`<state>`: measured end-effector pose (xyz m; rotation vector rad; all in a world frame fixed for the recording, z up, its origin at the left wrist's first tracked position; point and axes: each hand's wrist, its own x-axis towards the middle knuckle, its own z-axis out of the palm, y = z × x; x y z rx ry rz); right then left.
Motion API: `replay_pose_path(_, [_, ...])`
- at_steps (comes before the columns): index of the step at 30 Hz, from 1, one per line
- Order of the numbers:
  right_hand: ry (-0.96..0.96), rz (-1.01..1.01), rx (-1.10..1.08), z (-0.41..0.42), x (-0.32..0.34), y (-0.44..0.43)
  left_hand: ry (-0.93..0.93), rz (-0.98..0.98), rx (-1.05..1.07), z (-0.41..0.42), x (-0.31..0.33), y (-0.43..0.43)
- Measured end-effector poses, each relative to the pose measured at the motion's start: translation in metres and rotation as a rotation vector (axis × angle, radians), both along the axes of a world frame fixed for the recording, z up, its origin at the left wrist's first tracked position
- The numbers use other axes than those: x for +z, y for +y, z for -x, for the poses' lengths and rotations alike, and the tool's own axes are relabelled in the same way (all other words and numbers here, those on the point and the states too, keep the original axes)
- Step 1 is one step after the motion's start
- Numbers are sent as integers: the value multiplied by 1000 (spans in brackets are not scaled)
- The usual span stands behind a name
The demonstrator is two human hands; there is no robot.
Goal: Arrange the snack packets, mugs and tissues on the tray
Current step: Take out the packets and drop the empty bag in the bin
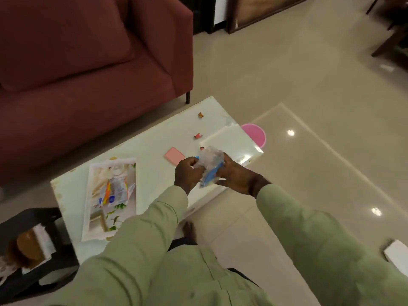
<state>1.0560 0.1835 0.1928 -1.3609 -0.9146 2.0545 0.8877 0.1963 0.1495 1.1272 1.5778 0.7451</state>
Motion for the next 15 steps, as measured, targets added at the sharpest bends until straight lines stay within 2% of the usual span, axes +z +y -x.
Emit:
replay_pose_path(3, [-149,-177,12,-26,-11,12,72,23,-74,-29,0,30])
replay_pose_path(7, [-283,-179,-255,-61,-27,41,138,52,-177,-78,-9,76])
replay_pose_path(11, [-353,-102,-481,-103,-40,71,-33,130,-282,-123,-15,109])
replay_pose_path(15, [-387,-28,-641,-149,-50,98,-303,311,-444,-158,-16,134])
